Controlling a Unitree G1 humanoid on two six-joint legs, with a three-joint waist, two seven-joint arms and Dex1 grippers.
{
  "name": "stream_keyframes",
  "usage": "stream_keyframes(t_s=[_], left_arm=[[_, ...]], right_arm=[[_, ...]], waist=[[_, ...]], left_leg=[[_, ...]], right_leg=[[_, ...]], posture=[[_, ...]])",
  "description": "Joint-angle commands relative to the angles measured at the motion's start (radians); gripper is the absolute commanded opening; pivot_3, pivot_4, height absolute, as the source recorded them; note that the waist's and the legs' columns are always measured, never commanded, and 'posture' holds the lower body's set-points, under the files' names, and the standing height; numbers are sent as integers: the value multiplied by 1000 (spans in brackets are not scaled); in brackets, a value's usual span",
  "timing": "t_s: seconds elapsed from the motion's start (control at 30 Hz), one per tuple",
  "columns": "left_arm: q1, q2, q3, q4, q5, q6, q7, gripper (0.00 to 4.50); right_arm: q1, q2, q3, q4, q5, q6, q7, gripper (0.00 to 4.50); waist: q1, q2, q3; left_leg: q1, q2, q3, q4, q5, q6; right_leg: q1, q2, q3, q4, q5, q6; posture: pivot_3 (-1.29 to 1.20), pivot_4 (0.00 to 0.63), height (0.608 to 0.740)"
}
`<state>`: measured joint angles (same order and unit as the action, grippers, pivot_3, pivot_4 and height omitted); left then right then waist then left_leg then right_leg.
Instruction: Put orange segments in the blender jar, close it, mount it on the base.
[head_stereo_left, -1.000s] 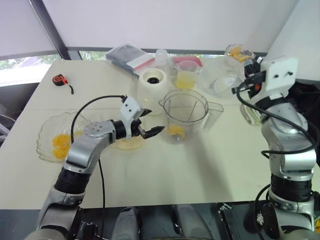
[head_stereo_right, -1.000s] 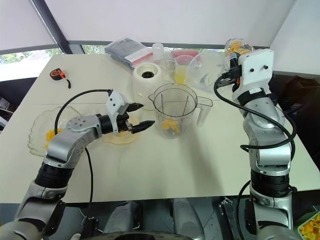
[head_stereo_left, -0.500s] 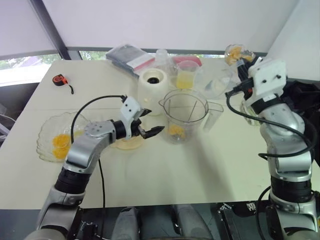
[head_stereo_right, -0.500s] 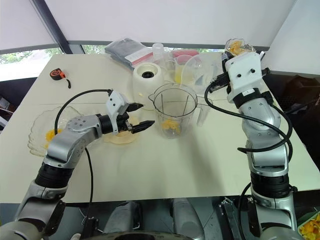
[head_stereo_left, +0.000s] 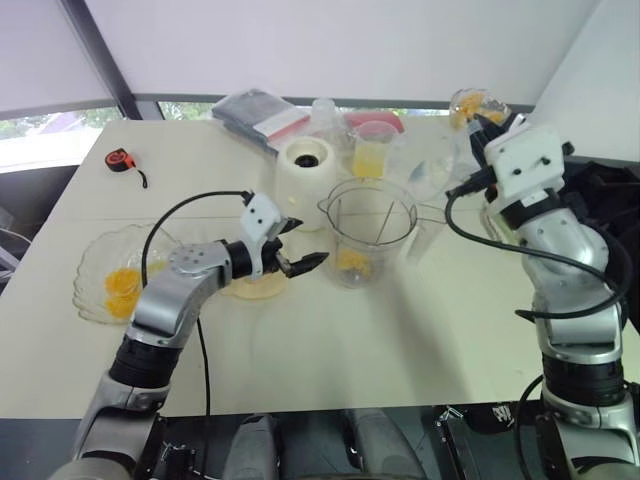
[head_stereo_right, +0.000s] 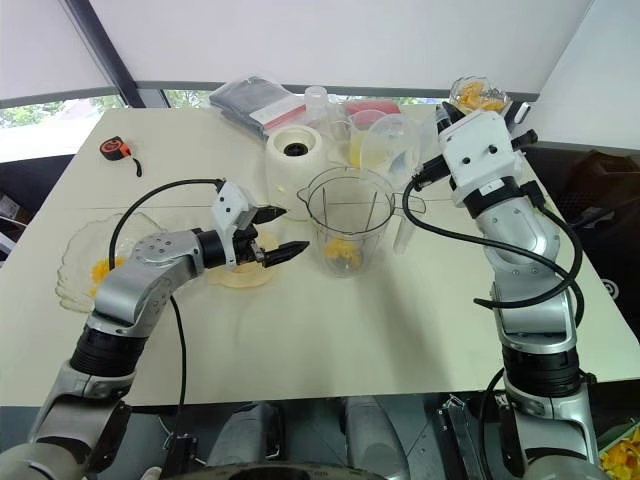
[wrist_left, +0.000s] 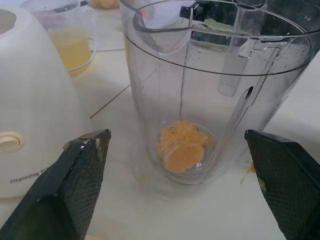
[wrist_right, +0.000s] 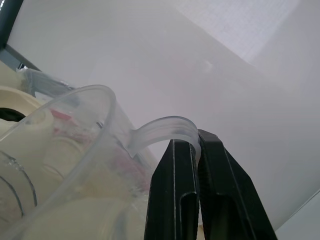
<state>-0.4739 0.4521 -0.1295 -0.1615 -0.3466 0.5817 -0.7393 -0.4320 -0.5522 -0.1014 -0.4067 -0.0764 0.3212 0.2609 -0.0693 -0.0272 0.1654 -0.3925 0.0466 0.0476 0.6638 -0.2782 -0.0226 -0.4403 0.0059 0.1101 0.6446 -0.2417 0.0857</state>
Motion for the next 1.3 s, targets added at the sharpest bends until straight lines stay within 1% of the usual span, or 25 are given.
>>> stream_keyframes(t_s=[0.03,0.3,0.5,0.87,1.3], left_arm=[[6,-3,67,-74,-59,-20,-11,4478],[34,27,152,-148,-167,13,-41,4478],[44,41,151,-152,-164,14,-31,4478],[67,52,145,-169,-181,14,-32,4478],[66,48,139,-169,-177,12,-17,4478]], right_arm=[[-5,-17,-7,-17,-25,-40,6,36],[-5,-12,-8,2,-33,-53,17,36],[-6,-16,-6,13,-45,-67,24,36],[-7,-57,10,33,-104,-123,53,36],[-13,-81,28,43,-164,-192,78,36]], waist=[[-1,0,0],[0,0,0],[0,0,0],[0,-1,0],[0,-1,0]], left_leg=[[0,0,0,0,0,0],[0,0,0,0,0,0],[0,0,0,0,0,0],[0,0,0,0,0,0],[0,0,0,0,0,0]], right_leg=[[0,0,0,0,0,0],[0,0,0,0,0,0],[0,0,0,0,0,0],[0,0,0,0,0,0],[0,0,0,0,0,0]], posture=[[0,150,740],[0,150,740],[0,150,740],[0,150,740],[0,150,740]])
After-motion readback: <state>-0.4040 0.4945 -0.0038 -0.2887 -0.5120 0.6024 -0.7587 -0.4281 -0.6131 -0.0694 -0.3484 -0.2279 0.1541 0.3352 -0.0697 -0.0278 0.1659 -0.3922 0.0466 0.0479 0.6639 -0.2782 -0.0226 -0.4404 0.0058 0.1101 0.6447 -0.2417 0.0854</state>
